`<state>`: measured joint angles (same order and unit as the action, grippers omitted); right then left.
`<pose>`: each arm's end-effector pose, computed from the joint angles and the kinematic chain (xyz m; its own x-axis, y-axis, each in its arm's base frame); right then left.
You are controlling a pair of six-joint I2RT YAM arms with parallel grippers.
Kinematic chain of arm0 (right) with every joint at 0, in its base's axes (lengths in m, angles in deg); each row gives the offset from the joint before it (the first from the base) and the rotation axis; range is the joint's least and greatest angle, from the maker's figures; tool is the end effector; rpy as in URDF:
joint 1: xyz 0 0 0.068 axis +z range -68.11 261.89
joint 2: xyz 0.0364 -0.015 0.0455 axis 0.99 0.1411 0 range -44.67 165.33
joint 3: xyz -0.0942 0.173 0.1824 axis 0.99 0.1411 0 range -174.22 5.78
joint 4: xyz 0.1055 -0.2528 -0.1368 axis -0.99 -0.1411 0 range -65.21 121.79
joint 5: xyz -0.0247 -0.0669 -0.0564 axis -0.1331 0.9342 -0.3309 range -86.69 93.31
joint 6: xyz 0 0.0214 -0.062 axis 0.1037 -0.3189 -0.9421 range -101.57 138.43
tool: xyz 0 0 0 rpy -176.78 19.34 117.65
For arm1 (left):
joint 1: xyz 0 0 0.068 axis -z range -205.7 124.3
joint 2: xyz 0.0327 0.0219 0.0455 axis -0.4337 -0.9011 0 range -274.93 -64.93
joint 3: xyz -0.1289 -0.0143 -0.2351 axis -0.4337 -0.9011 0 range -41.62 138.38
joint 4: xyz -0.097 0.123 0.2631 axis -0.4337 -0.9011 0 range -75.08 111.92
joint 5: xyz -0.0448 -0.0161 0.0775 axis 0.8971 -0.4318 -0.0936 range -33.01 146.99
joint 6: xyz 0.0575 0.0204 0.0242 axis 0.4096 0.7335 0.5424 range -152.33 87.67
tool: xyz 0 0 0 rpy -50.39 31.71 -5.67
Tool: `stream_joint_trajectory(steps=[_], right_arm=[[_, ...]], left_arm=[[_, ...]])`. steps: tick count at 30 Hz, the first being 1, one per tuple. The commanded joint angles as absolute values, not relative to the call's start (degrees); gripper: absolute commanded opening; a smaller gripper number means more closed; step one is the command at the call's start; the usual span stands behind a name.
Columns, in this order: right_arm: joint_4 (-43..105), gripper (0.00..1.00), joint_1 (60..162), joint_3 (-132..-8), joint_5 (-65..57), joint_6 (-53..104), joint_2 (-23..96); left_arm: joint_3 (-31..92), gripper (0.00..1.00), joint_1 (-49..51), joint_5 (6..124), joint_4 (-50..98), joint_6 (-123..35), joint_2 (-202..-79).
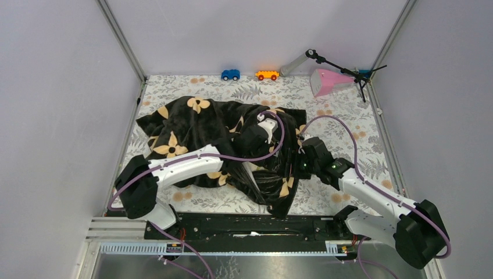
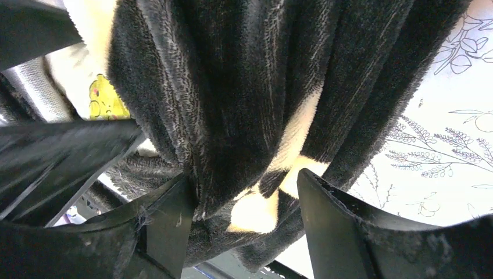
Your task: Remove the pillowcase from the pillow
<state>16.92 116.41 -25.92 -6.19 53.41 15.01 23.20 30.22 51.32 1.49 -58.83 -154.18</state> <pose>0.2150 0.1582 0.1685 -0.8366 0.1109 -0.5364 -0.2184 0.8306 0.5122 0.2263 -0.3254 0.2182 -0.7039 0.2482 -0.6655 0.5262 0.8116 -0.2539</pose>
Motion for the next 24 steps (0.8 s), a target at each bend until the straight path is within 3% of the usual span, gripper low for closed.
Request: stream_joint_trajectory(steps=[1, 11, 13, 15, 19, 20, 24], right_arm=[[17.24, 0.7, 116.86, -24.19, -4.24, 53.83, 12.99], [18.95, 0.68, 116.8, -21.35, -3.29, 54.72, 13.28], [19.48, 0.7, 116.8, -20.92, -3.75, 55.11, 13.02], [19.71, 0.71, 116.72, -20.82, -4.58, 55.14, 12.39], [20.43, 0.71, 116.79, -20.9, -7.3, 54.23, 8.99], [21.13, 0.71, 116.82, -20.79, -8.45, 54.05, 7.76], [24.03, 0.68, 116.85, -21.49, -12.31, 54.1, 4.89]], left_arm=[[26.57, 0.84, 29.41, 44.1, -3.6, -58.76, -158.74], [27.54, 0.82, 29.45, 39.95, -4.52, -59.9, -164.16], [27.68, 0.79, 29.47, 40.42, -4.51, -59.8, -164.76], [27.81, 0.61, 29.0, 40.56, -4.41, -59.87, -165.36], [26.88, 0.13, 27.0, 43.71, -1.31, -60.03, -163.44], [26.18, 0.05, 26.67, 43.92, -0.03, -60.14, -162.01], [22.74, 0.0, 25.3, 46.96, 6.91, -60.64, -155.41]])
